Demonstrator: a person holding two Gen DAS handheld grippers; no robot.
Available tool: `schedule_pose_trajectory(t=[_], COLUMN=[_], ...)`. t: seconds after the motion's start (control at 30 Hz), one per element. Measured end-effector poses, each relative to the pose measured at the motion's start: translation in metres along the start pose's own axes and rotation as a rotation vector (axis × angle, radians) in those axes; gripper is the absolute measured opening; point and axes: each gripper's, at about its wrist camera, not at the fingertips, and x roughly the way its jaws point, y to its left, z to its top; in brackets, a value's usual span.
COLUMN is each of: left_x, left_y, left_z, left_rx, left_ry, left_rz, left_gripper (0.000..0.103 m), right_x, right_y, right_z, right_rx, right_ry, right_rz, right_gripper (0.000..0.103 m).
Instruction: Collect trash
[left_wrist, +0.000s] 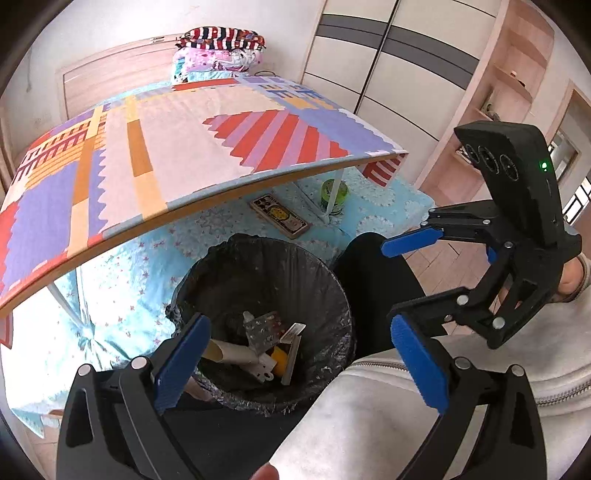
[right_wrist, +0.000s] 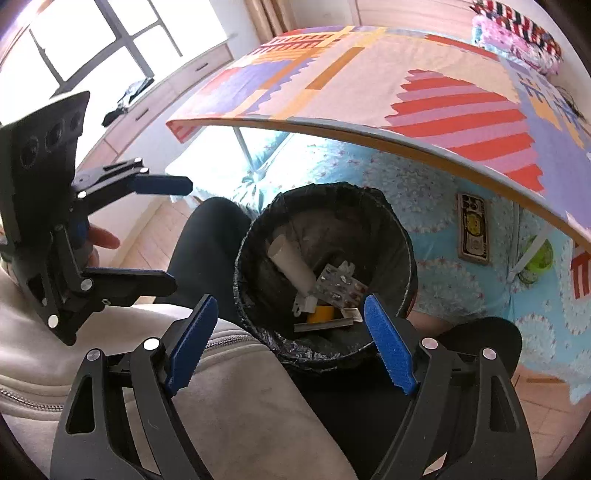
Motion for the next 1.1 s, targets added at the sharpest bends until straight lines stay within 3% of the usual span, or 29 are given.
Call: schedule_pose_trajectory(t=[1.1], left_x=[0.0016], left_y=[0.0020], left_z=[-0.0018], left_rx=[-0.033], left_ry=[0.000], left_rz=[0.001], left_gripper=[0.095], right_x=[-0.0042], right_y=[0.0078], right_z=[0.0013], right_rx=[-0.032], right_ry=[-0.009], right_rz=[0.004], right_gripper=[0.082])
